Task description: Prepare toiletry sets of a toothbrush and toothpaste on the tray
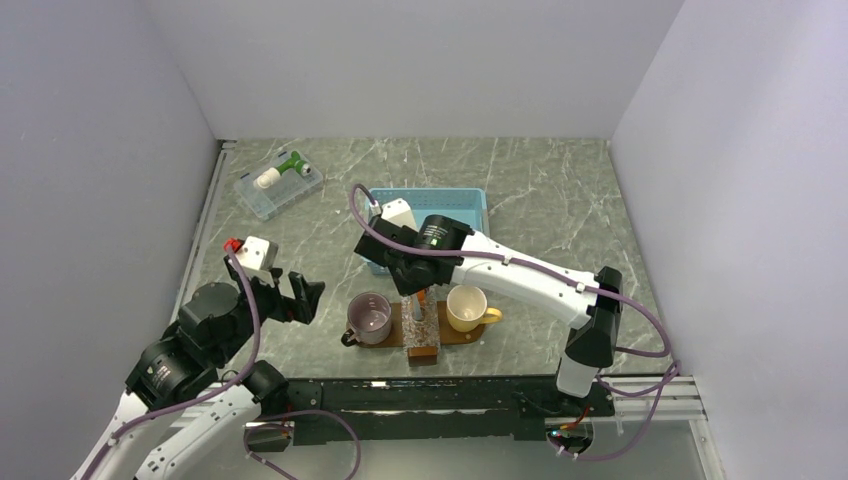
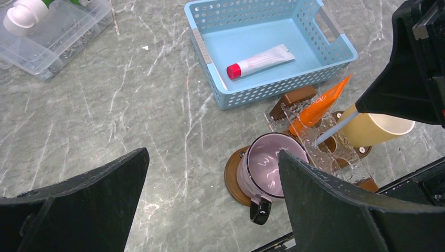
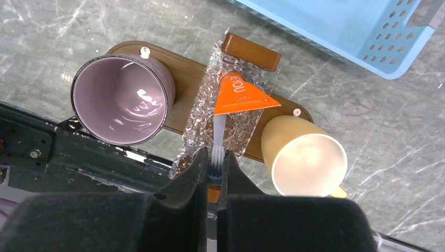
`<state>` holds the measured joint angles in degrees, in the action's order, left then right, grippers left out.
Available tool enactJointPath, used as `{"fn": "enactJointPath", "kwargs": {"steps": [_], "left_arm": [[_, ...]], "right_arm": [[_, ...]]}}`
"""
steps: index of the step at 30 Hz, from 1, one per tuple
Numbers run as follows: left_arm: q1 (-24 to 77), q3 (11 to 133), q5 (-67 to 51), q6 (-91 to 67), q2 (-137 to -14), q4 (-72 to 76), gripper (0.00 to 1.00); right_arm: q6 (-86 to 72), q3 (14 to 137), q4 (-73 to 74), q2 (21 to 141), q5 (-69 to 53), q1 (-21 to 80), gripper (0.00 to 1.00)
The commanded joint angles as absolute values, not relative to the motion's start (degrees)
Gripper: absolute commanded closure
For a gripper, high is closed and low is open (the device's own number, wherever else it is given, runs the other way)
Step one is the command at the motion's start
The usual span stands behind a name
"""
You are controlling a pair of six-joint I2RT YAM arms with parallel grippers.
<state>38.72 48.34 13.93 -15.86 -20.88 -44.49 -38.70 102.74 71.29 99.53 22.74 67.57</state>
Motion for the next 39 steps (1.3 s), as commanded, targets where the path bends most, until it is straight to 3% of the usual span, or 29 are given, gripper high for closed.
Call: {"fn": "enactJointPath", "kwargs": {"steps": [1,39], "left_arm": [[39.17,48.69,15.68,-16.61,-19.89,-43.69,0.01],[40.14,48.67,16.52,-16.79,-20.03,-44.04,0.01]], "right_arm": [[-40.56,107.28,74.46,100.31,26.6,68.71,1.0],[-40.87,103.65,73.22,102.68,26.02,69.17,1.0]]}}
